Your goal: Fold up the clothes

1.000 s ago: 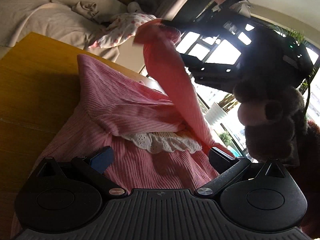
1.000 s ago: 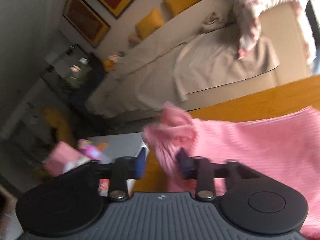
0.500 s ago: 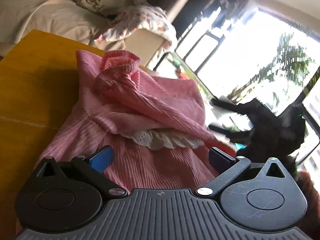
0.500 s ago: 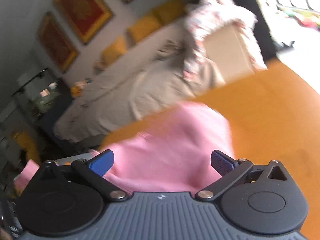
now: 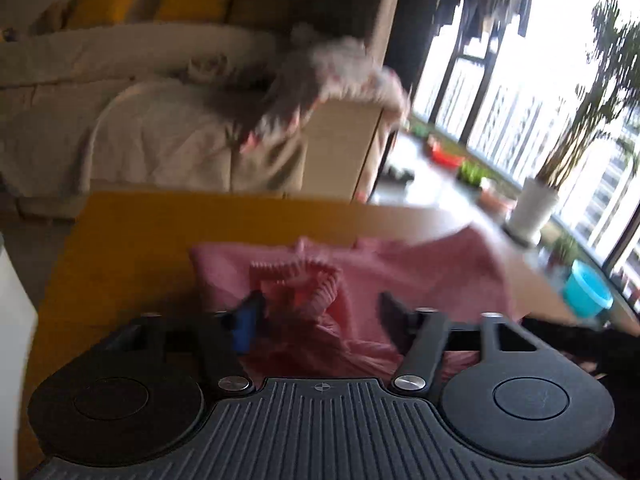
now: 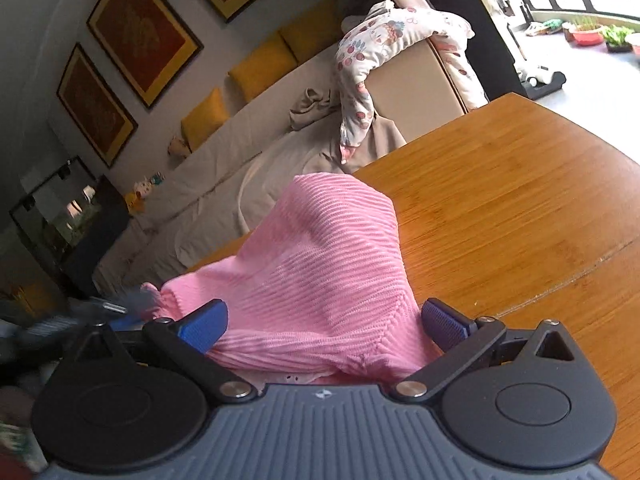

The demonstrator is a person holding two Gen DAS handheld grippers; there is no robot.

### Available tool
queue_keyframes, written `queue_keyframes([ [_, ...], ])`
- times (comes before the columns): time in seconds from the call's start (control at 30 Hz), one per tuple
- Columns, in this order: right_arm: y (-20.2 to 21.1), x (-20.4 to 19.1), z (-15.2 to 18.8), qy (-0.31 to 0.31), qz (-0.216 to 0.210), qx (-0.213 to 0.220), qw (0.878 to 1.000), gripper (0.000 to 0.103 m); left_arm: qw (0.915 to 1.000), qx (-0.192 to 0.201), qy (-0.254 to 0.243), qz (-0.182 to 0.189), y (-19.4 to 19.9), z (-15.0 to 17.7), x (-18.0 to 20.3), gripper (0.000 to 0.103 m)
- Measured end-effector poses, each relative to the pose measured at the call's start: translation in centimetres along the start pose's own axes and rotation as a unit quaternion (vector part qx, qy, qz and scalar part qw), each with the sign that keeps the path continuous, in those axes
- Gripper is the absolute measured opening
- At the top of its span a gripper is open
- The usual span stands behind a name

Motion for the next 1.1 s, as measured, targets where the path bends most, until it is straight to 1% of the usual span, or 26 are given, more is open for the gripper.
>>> queue_keyframes([
  [0.03,0.0,0.1,0.0,-0.003,-0.004,0.001,1.0,0.103,0.9999,-0.01,-0.004,0.0,-1.0,0.0,-0.1,0.038],
  [0.07,0.0,0.1,-0.1,-0.006,-0.007,0.003,1.0,0.103,0.9999,-0.011,-0.006,-0.001,-1.1,-0.1,-0.1,0.028],
  [0.1,0.0,0.2,-0.1,-0.009,-0.011,0.004,1.0,0.103,0.9999,-0.012,-0.008,-0.003,-1.2,-0.2,-0.2,0.021],
  [0.17,0.1,0.3,-0.1,-0.014,-0.016,0.006,1.0,0.103,0.9997,0.018,-0.013,0.005,0.8,-0.6,0.0,0.019],
  [0.23,0.1,0.4,-0.1,-0.016,-0.018,0.007,1.0,0.103,0.9985,0.048,-0.027,0.0,3.0,-0.6,0.2,0.019],
  [0.27,0.0,0.4,-0.1,-0.016,-0.017,0.007,1.0,0.103,0.9984,0.049,-0.029,-0.004,3.7,0.0,0.0,0.019],
  [0.37,0.0,0.5,-0.2,-0.02,-0.019,0.01,1.0,0.103,0.9995,0.007,-0.021,-0.024,2.4,2.3,-1.2,0.02],
  [0.4,0.0,0.5,-0.2,-0.022,-0.019,0.011,1.0,0.103,0.9995,-0.003,-0.015,-0.029,1.8,3.0,-1.8,0.023],
  [0.43,-0.1,0.5,-0.2,-0.023,-0.02,0.012,0.999,0.103,0.9997,-0.002,-0.004,-0.023,2.0,3.2,-2.4,0.028],
  [0.47,-0.1,0.5,-0.2,-0.025,-0.02,0.013,0.999,0.103,0.9998,0.0,0.007,-0.017,2.2,3.3,-3.0,0.029],
  [0.5,-0.1,0.6,-0.2,-0.026,-0.022,0.014,0.999,0.103,0.9998,0.002,0.018,-0.01,2.5,3.5,-3.6,0.035],
  [0.53,-0.1,0.6,-0.2,-0.027,-0.024,0.014,0.999,0.103,0.9996,0.004,0.029,-0.003,2.7,3.6,-4.2,0.047],
  [0.57,-0.1,0.6,-0.2,-0.027,-0.024,0.014,0.999,0.103,0.9994,0.012,0.03,-0.014,3.3,3.5,-4.6,0.056],
  [0.6,-0.1,0.6,-0.3,-0.027,-0.024,0.014,0.999,0.103,0.9988,0.023,0.028,-0.034,4.0,3.3,-5.1,0.066],
  [0.63,-0.1,0.6,-0.3,-0.026,-0.023,0.014,0.999,0.103,0.9979,0.033,0.029,-0.047,4.5,3.0,-5.7,0.072],
  [0.67,-0.2,0.6,-0.3,-0.026,-0.023,0.014,0.999,0.103,0.9975,0.038,0.037,-0.046,5.1,2.9,-6.3,0.072],
  [0.73,-0.2,0.6,-0.3,-0.026,-0.023,0.014,0.999,0.103,0.9962,0.052,0.062,-0.033,6.3,2.5,-7.2,0.068],
  [0.8,-0.2,0.6,-0.3,-0.026,-0.023,0.014,0.999,0.103,0.9942,0.067,0.081,-0.023,7.4,2.1,-7.7,0.068],
  [0.87,-0.3,0.6,-0.3,-0.026,-0.024,0.015,0.999,0.103,0.9928,0.078,0.092,0.0,8.1,2.1,-7.7,0.068],
  [0.9,-0.4,0.6,-0.4,-0.026,-0.024,0.015,0.999,0.103,0.9922,0.079,0.095,0.019,8.3,2.3,-7.4,0.069],
  [0.97,-0.4,0.6,-0.3,-0.027,-0.024,0.015,0.999,0.103,0.9917,0.074,0.084,0.063,7.7,2.3,-6.5,0.075],
  [1.0,-0.4,0.6,-0.3,-0.027,-0.024,0.015,0.999,0.103,0.993,0.065,0.069,0.07,7.3,2.5,-5.9,0.082],
  [1.03,-0.4,0.6,-0.3,-0.027,-0.024,0.015,0.999,0.103,0.9941,0.056,0.054,0.076,6.9,2.7,-5.2,0.085],
  [1.1,-0.4,0.6,-0.3,-0.026,-0.024,0.015,0.999,0.103,0.9961,0.041,0.034,0.07,5.7,3.1,-4.0,0.084],
])
Point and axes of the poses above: each gripper's, at about its wrist camera, not at the fingertips, and y roughly against the way its jaws point, x to its right, z to its underside, the point moved 6 cm from there along -y, roughly the way its jaws point, and after that the axes turned 13 degrees about -x, right-handed, at the moved point
